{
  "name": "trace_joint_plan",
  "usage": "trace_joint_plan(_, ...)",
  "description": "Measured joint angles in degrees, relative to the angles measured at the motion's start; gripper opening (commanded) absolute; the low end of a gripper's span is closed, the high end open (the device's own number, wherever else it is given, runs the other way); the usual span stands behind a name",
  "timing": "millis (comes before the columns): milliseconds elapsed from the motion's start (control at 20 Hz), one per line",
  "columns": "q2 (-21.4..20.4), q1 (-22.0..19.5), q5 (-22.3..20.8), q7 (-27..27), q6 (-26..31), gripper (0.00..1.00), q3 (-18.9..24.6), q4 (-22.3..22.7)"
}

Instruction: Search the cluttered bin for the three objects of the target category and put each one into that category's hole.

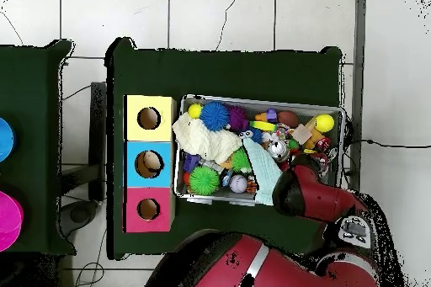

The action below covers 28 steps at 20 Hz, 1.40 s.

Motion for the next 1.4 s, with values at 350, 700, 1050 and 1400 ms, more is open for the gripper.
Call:
trace_joint_plan(350, 0.6, -1.1, -1.6, 0.0, -3.6, 1.0, 0.9, 0.1)
trace_joint_plan(700, -0.1, -3.4, -6.8, 0.0, -5.4, 1.0, 2.8, -0.1)
trace_joint_plan(1050, -1.0, -5.7, -11.6, 0.0, -5.7, 1.0, 5.1, -0.5)
trace_joint_plan(1400, -1.3, -6.2, -14.7, 0.0, -5.6, 1.0, 5.7, -1.3)
